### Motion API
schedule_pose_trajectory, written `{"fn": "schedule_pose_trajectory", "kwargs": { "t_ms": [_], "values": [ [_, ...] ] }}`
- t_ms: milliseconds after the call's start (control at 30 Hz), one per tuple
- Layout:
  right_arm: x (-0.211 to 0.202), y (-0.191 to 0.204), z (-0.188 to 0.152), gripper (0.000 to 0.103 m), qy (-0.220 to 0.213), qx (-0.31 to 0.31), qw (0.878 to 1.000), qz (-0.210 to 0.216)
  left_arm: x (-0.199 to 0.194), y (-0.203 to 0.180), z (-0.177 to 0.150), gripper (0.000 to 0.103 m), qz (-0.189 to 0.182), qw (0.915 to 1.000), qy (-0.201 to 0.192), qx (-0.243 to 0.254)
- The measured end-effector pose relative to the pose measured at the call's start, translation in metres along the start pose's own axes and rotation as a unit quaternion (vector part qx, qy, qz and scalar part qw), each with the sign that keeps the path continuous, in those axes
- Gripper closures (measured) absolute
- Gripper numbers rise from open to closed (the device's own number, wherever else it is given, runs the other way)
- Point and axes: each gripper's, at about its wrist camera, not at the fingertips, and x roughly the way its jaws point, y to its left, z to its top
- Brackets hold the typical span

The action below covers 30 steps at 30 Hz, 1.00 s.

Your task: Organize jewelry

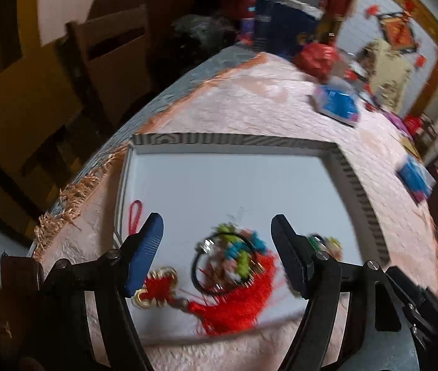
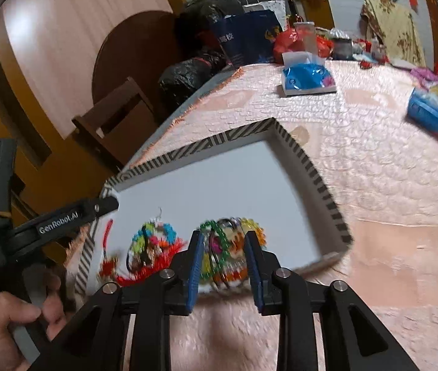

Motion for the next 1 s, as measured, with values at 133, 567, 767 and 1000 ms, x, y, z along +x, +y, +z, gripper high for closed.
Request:
{"fn": "schedule_pose_trajectory", "kwargs": {
  "t_ms": [133, 567, 767, 1000],
  "values": [
    [-0.026, 0.010, -0.009, 0.050, 0.009, -0.034, 0.999, -0.024, -0.032, -0.001, -0.011, 0.018, -0.035, 0.9989, -0.023, 0.020],
    [-0.081, 0.010, -0.055, 0.027, 0.018, -0.053, 0.998, -0.032, -0.137, -0.027, -0.069, 0.000, 0.031, 0.9807, -0.144, 0.128],
    [-0.084, 0.000, -0.074, 0.027, 0.020, -0.055, 0.998, -0.018, -0.164, -0.036, -0.078, 0.000, 0.061, 0.9816, -0.111, 0.143],
    [-0.102, -0.010, -0.078, 0.027, 0.008, -0.043, 0.999, -0.014, -0.179, -0.052, -0.083, 0.000, 0.047, 0.9844, -0.093, 0.142]
  ]
}}
